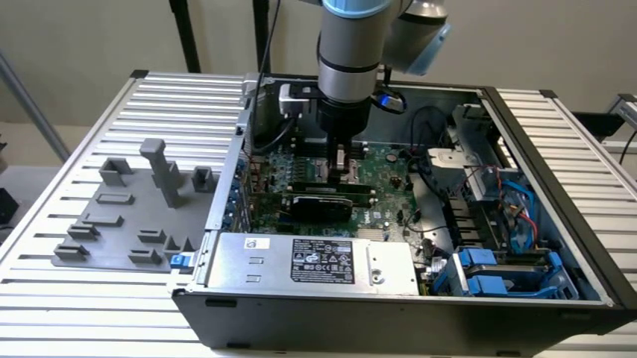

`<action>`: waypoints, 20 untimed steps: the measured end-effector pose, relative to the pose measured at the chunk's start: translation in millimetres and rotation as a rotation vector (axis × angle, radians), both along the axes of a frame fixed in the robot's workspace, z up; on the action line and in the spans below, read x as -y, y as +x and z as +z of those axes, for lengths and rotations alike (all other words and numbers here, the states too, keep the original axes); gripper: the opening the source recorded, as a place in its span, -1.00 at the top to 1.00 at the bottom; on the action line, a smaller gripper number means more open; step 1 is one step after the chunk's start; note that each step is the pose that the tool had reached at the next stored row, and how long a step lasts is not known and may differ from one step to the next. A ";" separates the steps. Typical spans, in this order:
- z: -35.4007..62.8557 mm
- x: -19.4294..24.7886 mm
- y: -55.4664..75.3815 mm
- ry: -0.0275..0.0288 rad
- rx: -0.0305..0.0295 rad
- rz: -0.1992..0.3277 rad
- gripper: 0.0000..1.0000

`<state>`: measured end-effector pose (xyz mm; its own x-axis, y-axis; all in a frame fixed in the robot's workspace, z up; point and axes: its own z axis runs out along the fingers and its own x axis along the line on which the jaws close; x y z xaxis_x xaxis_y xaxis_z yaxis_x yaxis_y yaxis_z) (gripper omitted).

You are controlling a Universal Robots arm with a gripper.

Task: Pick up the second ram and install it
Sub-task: 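Press down the second ram until it locks into place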

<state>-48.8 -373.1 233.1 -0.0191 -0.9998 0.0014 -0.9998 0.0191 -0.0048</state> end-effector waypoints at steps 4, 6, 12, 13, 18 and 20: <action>-2.9 0.1 0.0 -0.0007 -0.0016 0.000 0.79; -4.5 0.1 0.0 -0.0012 -0.0023 0.000 0.79; -7.8 0.1 0.0 -0.0005 -0.0029 0.000 0.79; -7.8 0.0 0.0 -0.0002 -0.0031 0.000 0.79; 1.5 0.0 0.0 0.0001 -0.0054 0.000 0.79; 4.1 0.0 0.0 -0.0001 -0.0059 0.000 0.79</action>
